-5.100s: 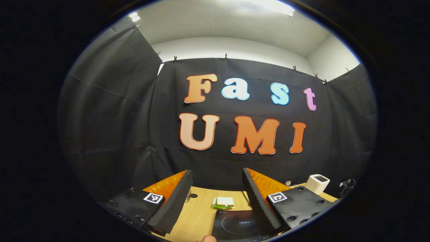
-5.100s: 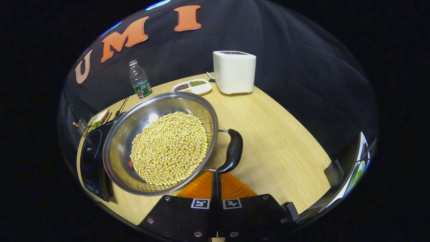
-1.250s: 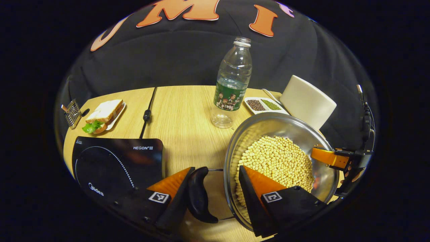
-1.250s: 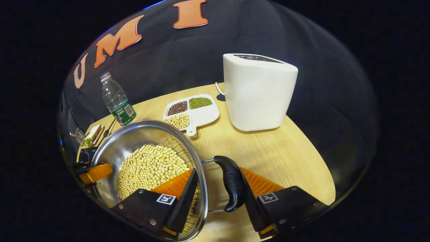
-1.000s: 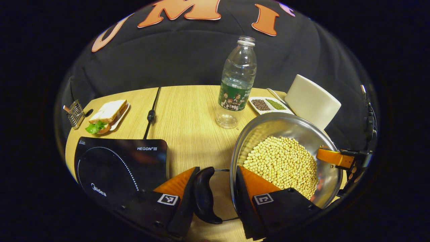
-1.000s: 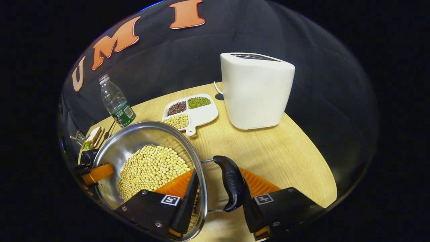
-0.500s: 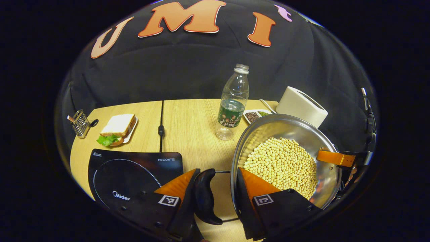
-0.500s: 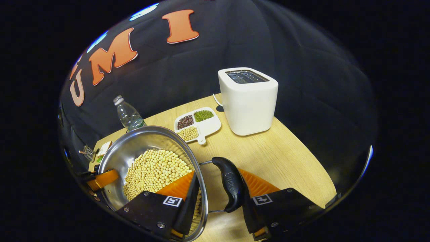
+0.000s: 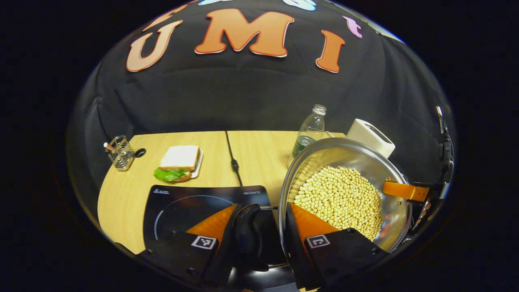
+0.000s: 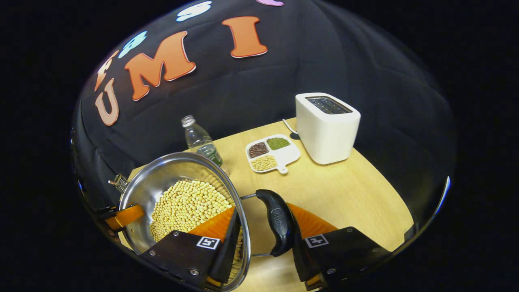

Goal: First push the handle of the pot to place it horizontally, then grasp the pot with both hands and set it on the induction cooktop.

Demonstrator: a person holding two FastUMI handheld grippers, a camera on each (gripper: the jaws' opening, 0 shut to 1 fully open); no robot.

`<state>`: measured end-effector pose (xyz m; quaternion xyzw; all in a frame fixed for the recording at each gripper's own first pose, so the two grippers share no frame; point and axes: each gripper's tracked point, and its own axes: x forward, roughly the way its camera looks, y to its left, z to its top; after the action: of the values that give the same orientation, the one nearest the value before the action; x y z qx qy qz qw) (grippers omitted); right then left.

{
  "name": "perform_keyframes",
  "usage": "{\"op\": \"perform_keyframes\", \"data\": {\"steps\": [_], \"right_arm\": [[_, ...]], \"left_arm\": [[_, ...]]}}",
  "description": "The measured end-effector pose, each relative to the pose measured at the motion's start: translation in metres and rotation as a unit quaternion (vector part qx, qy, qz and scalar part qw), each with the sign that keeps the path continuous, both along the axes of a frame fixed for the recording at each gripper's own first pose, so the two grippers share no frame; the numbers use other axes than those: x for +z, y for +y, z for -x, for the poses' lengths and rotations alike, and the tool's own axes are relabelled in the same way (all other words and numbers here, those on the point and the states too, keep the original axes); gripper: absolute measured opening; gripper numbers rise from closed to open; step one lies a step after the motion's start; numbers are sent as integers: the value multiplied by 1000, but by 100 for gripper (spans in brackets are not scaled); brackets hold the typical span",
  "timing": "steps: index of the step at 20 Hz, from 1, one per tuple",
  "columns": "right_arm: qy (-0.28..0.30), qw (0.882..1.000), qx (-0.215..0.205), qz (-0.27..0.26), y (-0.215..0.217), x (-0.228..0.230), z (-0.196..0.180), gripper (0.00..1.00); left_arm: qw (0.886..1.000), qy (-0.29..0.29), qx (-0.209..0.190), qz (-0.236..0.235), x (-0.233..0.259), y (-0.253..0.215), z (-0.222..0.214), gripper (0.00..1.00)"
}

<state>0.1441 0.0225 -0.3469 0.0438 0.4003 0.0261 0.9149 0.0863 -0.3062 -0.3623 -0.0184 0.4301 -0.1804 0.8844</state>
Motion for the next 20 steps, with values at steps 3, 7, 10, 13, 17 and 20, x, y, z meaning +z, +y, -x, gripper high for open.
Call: {"op": "perform_keyframes", "data": {"steps": [3,7,10,13,17,20], "right_arm": [[5,1000,9,-9,37,1,7,61],[12,999,30,-6,78,-5,19,61],[15,999,43,-6,107,-10,28,57],[17,998,57,-5,132,-14,34,62],[28,997,70,-8,164,-23,45,61],[34,996,76,-7,181,-33,50,61]], "left_arm": [[1000,5,20,3,5,42,5,64],[999,12,37,-7,5,87,4,66],[999,15,48,-12,3,120,5,63],[998,19,60,-15,-3,148,4,63],[997,27,72,-23,-12,177,4,66],[996,32,77,-29,-24,185,-1,66]]}}
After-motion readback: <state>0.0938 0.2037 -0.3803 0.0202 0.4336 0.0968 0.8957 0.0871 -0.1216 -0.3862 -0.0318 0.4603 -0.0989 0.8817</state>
